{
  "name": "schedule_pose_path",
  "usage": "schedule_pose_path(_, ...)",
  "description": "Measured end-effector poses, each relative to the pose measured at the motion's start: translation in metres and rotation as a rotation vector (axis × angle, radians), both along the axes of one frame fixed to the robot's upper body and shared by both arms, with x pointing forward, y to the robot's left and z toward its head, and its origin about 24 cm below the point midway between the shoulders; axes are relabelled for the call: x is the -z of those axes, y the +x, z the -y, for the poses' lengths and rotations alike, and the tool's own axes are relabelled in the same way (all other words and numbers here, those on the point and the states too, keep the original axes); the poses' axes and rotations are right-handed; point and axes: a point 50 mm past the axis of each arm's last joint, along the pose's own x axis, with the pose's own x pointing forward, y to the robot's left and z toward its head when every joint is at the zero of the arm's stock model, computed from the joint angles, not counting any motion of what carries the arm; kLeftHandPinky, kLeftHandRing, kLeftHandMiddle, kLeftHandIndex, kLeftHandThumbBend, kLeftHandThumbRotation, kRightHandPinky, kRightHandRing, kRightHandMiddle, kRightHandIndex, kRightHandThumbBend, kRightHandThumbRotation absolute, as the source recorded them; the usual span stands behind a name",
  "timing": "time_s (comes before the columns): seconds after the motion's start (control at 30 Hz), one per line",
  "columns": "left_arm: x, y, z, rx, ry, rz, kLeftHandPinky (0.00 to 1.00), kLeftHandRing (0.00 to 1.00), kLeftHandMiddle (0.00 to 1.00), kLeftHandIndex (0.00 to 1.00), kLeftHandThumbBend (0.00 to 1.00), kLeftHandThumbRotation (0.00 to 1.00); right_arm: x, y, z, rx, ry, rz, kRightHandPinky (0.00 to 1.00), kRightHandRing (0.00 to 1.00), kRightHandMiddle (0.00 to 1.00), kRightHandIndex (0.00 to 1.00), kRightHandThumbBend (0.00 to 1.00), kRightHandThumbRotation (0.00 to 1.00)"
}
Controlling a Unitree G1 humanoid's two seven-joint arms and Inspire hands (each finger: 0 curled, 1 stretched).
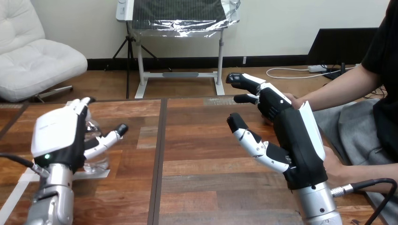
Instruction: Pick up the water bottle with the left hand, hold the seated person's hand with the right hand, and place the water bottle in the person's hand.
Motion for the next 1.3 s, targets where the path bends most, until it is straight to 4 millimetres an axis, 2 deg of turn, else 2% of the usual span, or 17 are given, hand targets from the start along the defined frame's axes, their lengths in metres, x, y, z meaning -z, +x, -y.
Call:
schedule_pose_path(1.0,-0.002,-0.025,0.010,0.072,0.023,0.045,0.82,0.85,0.87,0.86,0.65,0.97,-0.001,0.001,-0.002,-0.006,0.007,0.003,0.72,0.82,0.83,0.77,0.40,0.29)
schedule_pose_path(1.3,-0.002,-0.031,0.012,0.082,0.019,0.056,0.81,0.84,0.86,0.86,0.63,0.95,-0.002,0.002,-0.002,-0.009,0.008,0.012,0.73,0.83,0.84,0.77,0.40,0.28)
